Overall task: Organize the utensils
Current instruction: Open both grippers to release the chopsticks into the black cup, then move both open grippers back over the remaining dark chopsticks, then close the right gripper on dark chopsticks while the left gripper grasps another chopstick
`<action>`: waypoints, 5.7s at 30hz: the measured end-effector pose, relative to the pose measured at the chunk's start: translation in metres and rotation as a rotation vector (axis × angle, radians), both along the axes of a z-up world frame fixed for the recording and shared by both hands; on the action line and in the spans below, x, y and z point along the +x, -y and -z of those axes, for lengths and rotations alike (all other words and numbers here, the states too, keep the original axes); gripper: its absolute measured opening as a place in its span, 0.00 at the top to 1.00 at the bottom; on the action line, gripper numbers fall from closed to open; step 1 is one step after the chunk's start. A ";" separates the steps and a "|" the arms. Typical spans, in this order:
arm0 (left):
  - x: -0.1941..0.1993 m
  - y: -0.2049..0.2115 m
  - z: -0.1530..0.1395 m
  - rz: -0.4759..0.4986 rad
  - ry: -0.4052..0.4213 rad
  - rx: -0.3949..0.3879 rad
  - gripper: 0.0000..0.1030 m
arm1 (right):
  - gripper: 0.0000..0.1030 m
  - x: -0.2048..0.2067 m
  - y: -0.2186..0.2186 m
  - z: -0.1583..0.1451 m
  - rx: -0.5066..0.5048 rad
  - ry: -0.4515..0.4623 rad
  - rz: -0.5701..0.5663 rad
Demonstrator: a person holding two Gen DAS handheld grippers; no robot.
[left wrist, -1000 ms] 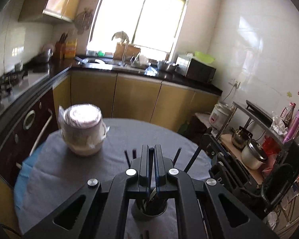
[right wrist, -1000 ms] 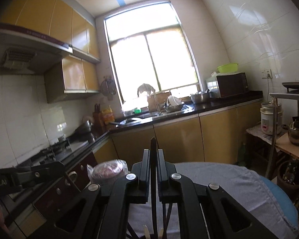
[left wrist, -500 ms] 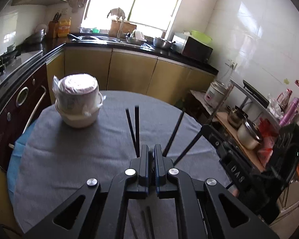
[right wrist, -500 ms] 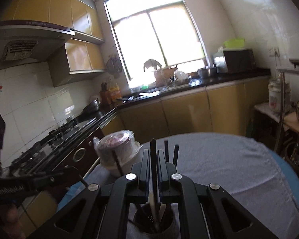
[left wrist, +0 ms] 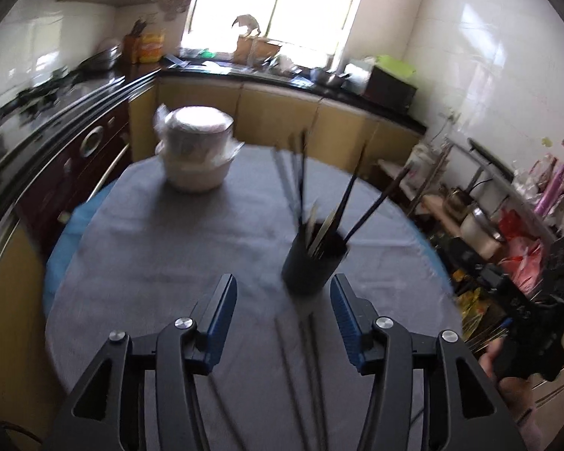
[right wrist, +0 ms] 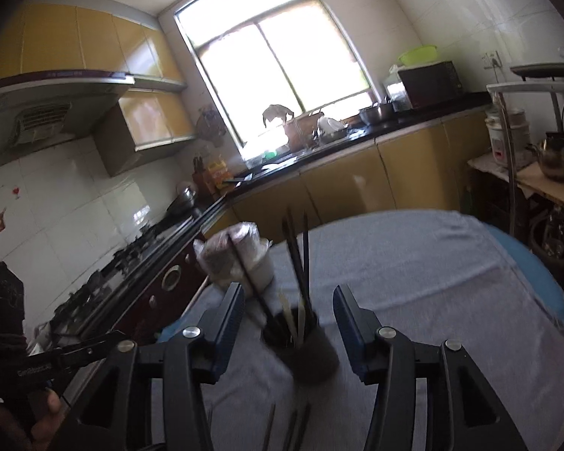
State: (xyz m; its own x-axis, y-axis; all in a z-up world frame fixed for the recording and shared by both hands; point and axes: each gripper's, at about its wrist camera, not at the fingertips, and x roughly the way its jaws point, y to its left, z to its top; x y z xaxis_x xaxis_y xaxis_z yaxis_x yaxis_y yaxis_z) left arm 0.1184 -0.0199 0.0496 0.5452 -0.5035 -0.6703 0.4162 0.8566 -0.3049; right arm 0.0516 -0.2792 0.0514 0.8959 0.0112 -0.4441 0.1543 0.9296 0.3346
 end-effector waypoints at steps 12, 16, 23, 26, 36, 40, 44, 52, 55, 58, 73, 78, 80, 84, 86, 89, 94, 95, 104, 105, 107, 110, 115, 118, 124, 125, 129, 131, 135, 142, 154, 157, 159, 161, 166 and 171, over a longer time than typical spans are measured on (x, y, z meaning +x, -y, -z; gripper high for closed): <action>-0.087 -0.005 0.085 -0.099 -0.013 0.288 0.39 | 0.49 -0.069 -0.048 0.072 -0.024 -0.160 -0.084; -0.102 -0.001 0.104 -0.096 -0.016 0.365 0.39 | 0.49 -0.080 -0.056 0.091 -0.049 -0.223 -0.089; -0.106 -0.002 0.115 -0.123 -0.009 0.411 0.38 | 0.49 -0.086 -0.063 0.114 -0.073 -0.305 -0.070; -0.105 -0.003 0.117 -0.127 -0.008 0.415 0.38 | 0.49 -0.084 -0.066 0.122 -0.065 -0.323 -0.079; -0.100 -0.005 0.122 -0.133 -0.011 0.426 0.38 | 0.49 -0.077 -0.079 0.123 -0.109 -0.314 -0.088; -0.099 -0.004 0.123 -0.129 -0.015 0.427 0.38 | 0.49 -0.076 -0.082 0.125 -0.104 -0.326 -0.094; -0.100 -0.003 0.121 -0.131 -0.004 0.430 0.38 | 0.49 -0.076 -0.086 0.125 -0.110 -0.327 -0.102; -0.103 -0.004 0.120 -0.137 0.004 0.437 0.38 | 0.49 -0.077 -0.090 0.127 -0.099 -0.338 -0.114; -0.104 -0.005 0.119 -0.141 0.007 0.439 0.38 | 0.49 -0.076 -0.090 0.129 -0.096 -0.352 -0.114; -0.104 -0.005 0.119 -0.144 0.010 0.442 0.38 | 0.49 -0.076 -0.089 0.131 -0.084 -0.364 -0.114; -0.104 -0.007 0.122 -0.149 0.008 0.448 0.38 | 0.49 -0.078 -0.090 0.133 -0.081 -0.372 -0.111; -0.102 -0.009 0.126 -0.152 0.000 0.450 0.38 | 0.49 -0.074 -0.090 0.134 -0.053 -0.377 -0.116; -0.101 -0.010 0.127 -0.155 -0.004 0.451 0.38 | 0.49 -0.073 -0.090 0.134 -0.050 -0.380 -0.115; -0.098 -0.012 0.129 -0.162 -0.009 0.451 0.38 | 0.49 -0.070 -0.092 0.135 -0.049 -0.383 -0.120; -0.096 -0.014 0.130 -0.164 -0.010 0.453 0.38 | 0.49 -0.069 -0.092 0.135 -0.054 -0.382 -0.120; -0.087 -0.015 0.129 -0.162 -0.008 0.458 0.38 | 0.49 -0.062 -0.089 0.132 -0.055 -0.389 -0.116; -0.056 -0.020 0.121 -0.154 -0.033 0.420 0.38 | 0.49 -0.030 -0.077 0.124 -0.028 -0.433 -0.103; -0.045 -0.021 0.120 -0.146 -0.053 0.408 0.38 | 0.49 -0.021 -0.074 0.123 -0.016 -0.442 -0.101; 0.052 -0.030 0.133 -0.097 -0.320 0.274 0.38 | 0.71 0.058 -0.045 0.137 0.020 -0.585 -0.040; 0.058 -0.032 0.136 -0.101 -0.349 0.260 0.38 | 0.73 0.066 -0.038 0.141 0.052 -0.607 -0.025; 0.073 -0.034 0.140 -0.111 -0.398 0.233 0.38 | 0.76 0.080 -0.030 0.148 0.087 -0.637 -0.014; 0.088 -0.029 0.143 -0.122 -0.425 0.237 0.39 | 0.78 0.092 -0.029 0.154 0.082 -0.663 -0.009; 0.100 -0.015 0.148 -0.110 -0.476 0.237 0.50 | 0.84 0.105 -0.032 0.168 0.057 -0.709 0.011; 0.105 -0.006 0.157 -0.105 -0.495 0.255 0.51 | 0.85 0.104 -0.034 0.169 0.026 -0.701 0.006; 0.104 0.008 0.173 -0.098 -0.508 0.287 0.73 | 0.93 0.094 -0.016 0.168 0.085 -0.699 0.013; 0.103 0.011 0.174 -0.088 -0.508 0.292 0.75 | 0.93 0.093 -0.015 0.166 0.098 -0.692 0.007; 0.102 0.015 0.175 -0.077 -0.504 0.290 0.89 | 0.89 0.094 -0.013 0.155 0.130 -0.663 0.001; 0.102 0.017 0.176 -0.074 -0.497 0.293 0.90 | 0.89 0.099 -0.019 0.152 0.113 -0.674 -0.011; 0.106 0.024 0.177 -0.062 -0.492 0.302 0.90 | 0.89 0.112 -0.030 0.162 0.064 -0.732 -0.016; 0.119 0.020 0.177 -0.043 -0.517 0.293 0.90 | 0.90 0.120 -0.044 0.171 -0.032 -0.766 -0.018; 0.124 0.012 0.179 -0.027 -0.488 0.270 0.90 | 0.90 0.098 -0.047 0.169 -0.045 -0.829 -0.023; 0.121 0.018 0.176 -0.001 -0.470 0.285 0.80 | 0.90 0.099 -0.049 0.173 -0.068 -0.842 -0.029; 0.119 0.021 0.175 -0.003 -0.452 0.300 0.80 | 0.90 0.104 -0.057 0.175 -0.094 -0.832 -0.045; 0.119 0.022 0.176 -0.013 -0.439 0.309 0.91 | 0.91 0.112 -0.056 0.180 -0.083 -0.816 -0.052; 0.110 0.012 0.172 -0.035 -0.442 0.248 0.94 | 0.92 0.100 -0.047 0.176 -0.008 -0.756 -0.051; 0.086 0.009 0.138 -0.030 -0.367 0.190 0.95 | 0.92 0.085 -0.054 0.141 -0.040 -0.629 -0.094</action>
